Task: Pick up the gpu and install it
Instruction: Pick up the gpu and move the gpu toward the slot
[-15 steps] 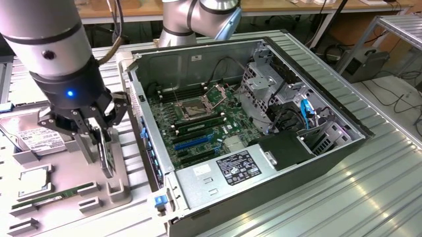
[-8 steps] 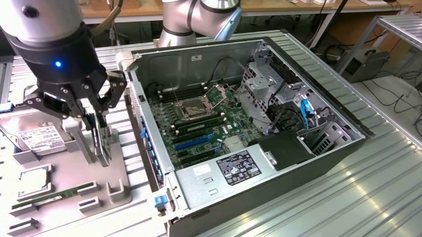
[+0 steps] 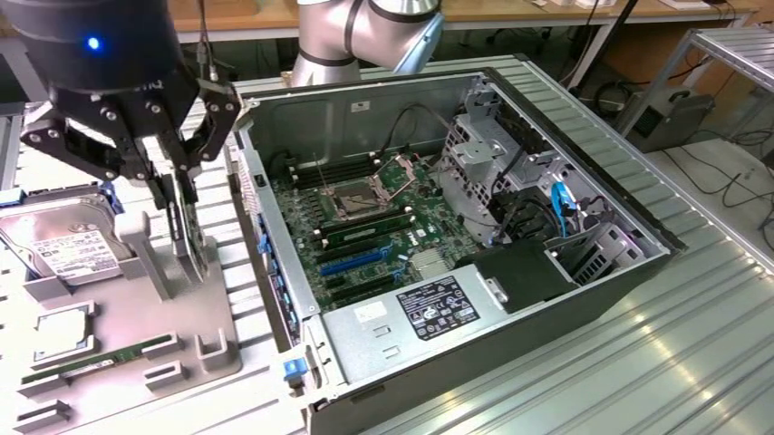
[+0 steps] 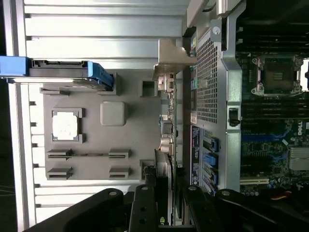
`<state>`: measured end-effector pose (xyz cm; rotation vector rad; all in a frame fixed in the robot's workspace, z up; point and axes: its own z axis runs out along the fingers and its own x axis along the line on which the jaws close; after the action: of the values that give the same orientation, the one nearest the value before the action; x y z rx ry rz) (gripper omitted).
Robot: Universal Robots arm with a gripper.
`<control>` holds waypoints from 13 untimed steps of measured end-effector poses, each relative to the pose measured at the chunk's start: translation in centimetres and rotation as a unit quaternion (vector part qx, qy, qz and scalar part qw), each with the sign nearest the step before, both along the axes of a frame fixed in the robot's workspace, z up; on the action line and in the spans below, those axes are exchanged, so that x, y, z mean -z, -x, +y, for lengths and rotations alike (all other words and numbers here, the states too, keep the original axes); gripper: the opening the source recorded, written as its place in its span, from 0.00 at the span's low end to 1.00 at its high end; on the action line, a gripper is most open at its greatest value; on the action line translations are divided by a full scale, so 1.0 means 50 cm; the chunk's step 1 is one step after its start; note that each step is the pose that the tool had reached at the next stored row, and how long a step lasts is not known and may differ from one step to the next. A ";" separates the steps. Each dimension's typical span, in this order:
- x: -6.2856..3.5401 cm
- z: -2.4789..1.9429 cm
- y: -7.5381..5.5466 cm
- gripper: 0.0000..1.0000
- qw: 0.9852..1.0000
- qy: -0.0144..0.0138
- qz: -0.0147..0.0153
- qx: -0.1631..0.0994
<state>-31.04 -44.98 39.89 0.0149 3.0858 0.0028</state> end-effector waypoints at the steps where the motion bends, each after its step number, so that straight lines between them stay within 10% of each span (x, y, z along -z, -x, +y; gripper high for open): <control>1: -0.010 -0.0021 -0.003 0.26 1.000 0.000 0.000 0.000; 13: -0.110 -0.0119 -0.100 0.26 1.000 -0.006 0.011 -0.001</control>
<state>-26.02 -45.58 45.41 0.0113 3.1072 0.0200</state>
